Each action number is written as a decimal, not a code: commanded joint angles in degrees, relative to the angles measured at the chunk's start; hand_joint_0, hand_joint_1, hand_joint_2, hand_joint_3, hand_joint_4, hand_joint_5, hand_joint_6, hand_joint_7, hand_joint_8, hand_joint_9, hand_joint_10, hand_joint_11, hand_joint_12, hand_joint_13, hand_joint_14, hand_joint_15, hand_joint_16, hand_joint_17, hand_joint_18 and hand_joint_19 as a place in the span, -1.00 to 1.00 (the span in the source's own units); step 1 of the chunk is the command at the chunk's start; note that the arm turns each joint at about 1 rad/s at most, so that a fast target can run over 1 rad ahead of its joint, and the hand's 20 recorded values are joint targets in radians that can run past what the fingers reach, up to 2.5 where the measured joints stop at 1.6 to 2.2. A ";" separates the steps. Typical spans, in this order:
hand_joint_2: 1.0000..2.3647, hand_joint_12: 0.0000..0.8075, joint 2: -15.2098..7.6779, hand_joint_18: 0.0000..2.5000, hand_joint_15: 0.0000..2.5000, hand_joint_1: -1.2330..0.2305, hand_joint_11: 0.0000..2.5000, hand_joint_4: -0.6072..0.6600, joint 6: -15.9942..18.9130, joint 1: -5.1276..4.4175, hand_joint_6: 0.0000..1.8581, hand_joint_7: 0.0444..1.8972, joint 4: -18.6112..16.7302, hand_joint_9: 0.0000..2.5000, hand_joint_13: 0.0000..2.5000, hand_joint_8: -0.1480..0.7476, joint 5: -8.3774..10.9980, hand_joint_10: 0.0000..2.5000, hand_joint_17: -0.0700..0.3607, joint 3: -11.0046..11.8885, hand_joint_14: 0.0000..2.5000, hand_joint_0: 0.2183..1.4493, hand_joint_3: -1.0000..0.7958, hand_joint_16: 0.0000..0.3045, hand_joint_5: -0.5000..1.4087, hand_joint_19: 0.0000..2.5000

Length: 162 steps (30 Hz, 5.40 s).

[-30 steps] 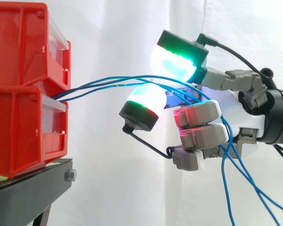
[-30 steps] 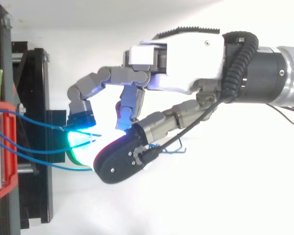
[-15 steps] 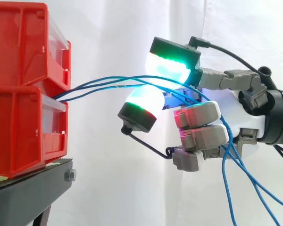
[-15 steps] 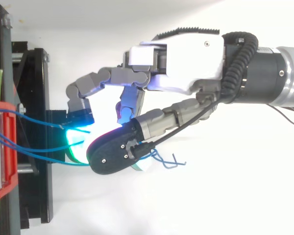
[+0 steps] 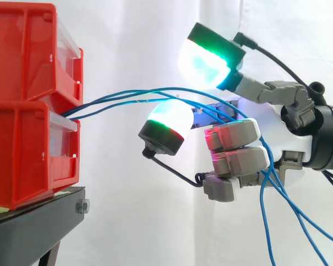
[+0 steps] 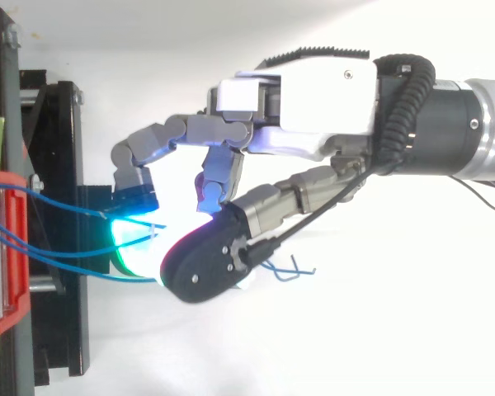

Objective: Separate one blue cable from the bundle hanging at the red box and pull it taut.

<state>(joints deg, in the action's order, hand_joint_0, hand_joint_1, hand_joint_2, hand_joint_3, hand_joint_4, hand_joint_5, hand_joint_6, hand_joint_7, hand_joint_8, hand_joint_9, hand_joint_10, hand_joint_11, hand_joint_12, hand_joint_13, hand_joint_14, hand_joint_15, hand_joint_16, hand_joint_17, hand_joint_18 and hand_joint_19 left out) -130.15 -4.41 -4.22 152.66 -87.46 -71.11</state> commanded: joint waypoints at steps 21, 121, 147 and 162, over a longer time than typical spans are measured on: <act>-0.98 0.00 0.08 -0.13 -0.23 -0.24 -0.21 0.26 -0.08 0.00 -0.46 0.38 0.00 0.13 0.14 0.16 -0.60 -0.98 -0.14 -0.08 -0.98 -0.17 0.12 -0.67 -0.56 -0.40; -1.00 0.02 1.75 -0.11 -0.21 -0.22 -0.09 0.29 -5.97 0.00 -0.15 0.03 1.06 -0.02 0.07 0.13 -0.51 -0.98 -0.17 0.01 -0.98 -0.44 -0.44 -0.68 -0.67 -0.37; -0.97 0.01 1.75 -0.12 -0.22 -0.37 -0.07 0.25 -6.05 -0.09 -0.12 0.04 1.14 -0.03 0.06 0.14 -0.43 -0.98 -0.17 0.01 -0.98 -0.27 -0.09 -0.68 -0.67 -0.38; -0.98 0.02 1.75 -0.13 -0.23 -0.44 -0.08 0.24 -5.79 -0.09 -0.11 -0.03 1.32 -0.07 0.03 0.12 -0.34 -0.98 -0.18 0.01 -0.98 -0.22 -0.19 -0.69 -0.68 -0.38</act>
<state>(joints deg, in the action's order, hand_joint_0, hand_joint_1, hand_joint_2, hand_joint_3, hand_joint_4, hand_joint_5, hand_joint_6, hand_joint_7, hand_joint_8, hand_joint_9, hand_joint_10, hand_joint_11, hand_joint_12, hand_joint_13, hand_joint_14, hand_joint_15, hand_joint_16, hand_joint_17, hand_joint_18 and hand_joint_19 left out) -128.41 -10.38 -4.23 153.83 -87.83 -71.10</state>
